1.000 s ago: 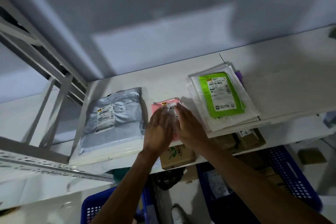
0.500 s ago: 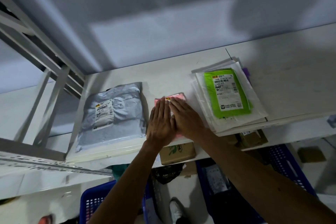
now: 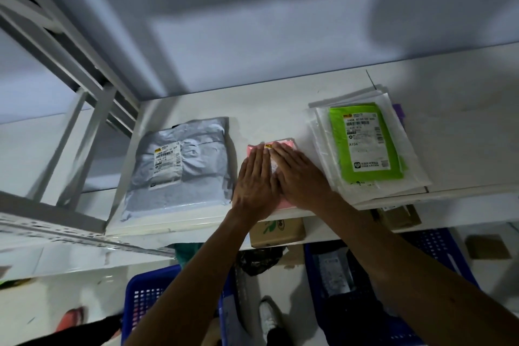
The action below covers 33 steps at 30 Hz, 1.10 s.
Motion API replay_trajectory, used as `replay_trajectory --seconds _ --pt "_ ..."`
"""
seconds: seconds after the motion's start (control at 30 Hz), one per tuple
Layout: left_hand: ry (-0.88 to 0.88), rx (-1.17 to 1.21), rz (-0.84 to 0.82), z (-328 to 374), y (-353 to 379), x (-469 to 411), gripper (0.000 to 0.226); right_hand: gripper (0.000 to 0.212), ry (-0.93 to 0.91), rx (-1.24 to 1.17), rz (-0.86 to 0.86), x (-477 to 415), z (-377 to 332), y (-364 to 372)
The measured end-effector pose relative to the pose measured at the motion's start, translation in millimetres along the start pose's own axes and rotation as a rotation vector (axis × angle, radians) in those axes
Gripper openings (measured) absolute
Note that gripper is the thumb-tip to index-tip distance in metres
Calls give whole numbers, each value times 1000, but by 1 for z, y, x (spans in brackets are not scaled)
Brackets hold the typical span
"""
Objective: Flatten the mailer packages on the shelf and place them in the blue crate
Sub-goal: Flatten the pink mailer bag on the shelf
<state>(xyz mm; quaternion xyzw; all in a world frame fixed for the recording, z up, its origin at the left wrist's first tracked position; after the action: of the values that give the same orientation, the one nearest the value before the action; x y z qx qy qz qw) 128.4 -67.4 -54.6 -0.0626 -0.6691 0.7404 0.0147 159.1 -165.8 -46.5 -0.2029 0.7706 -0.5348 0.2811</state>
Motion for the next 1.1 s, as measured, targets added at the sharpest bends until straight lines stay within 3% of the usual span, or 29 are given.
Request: replay_trajectory --seconds 0.47,0.67,0.77,0.9,1.0,1.03,1.1 --pt "35 -12 101 1 -1 6 58 57 79 157 -159 -1 -6 -6" --pt "-253 48 100 -5 -11 18 72 69 240 18 -174 3 -11 -20" --pt "-343 149 172 -4 -34 20 64 68 373 -186 -152 11 -14 -30" --pt "-436 269 47 -7 -47 16 74 68 506 -378 -101 16 -11 -42" --pt "-602 470 -10 -16 -52 14 83 55 552 -408 -61 20 -5 -47" --pt "-657 529 -36 -19 -52 14 78 52 570 -417 -70 22 -3 -48" --pt "-714 601 -71 -23 -49 13 41 51 597 -454 -104 25 -1 -48"
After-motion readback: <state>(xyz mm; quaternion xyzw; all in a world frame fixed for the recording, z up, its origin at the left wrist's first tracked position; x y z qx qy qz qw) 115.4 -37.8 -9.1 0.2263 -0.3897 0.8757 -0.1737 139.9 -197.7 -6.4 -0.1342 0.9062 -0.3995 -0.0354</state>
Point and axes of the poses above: each hand's wrist, its own x-axis away from the middle knuckle, its own y-axis out of the palm, z = x × y, the point moved 7 cm from there along -x, towards the middle knuckle, and after that the axes turned 4 degrees about -x, right-handed, at the moved point
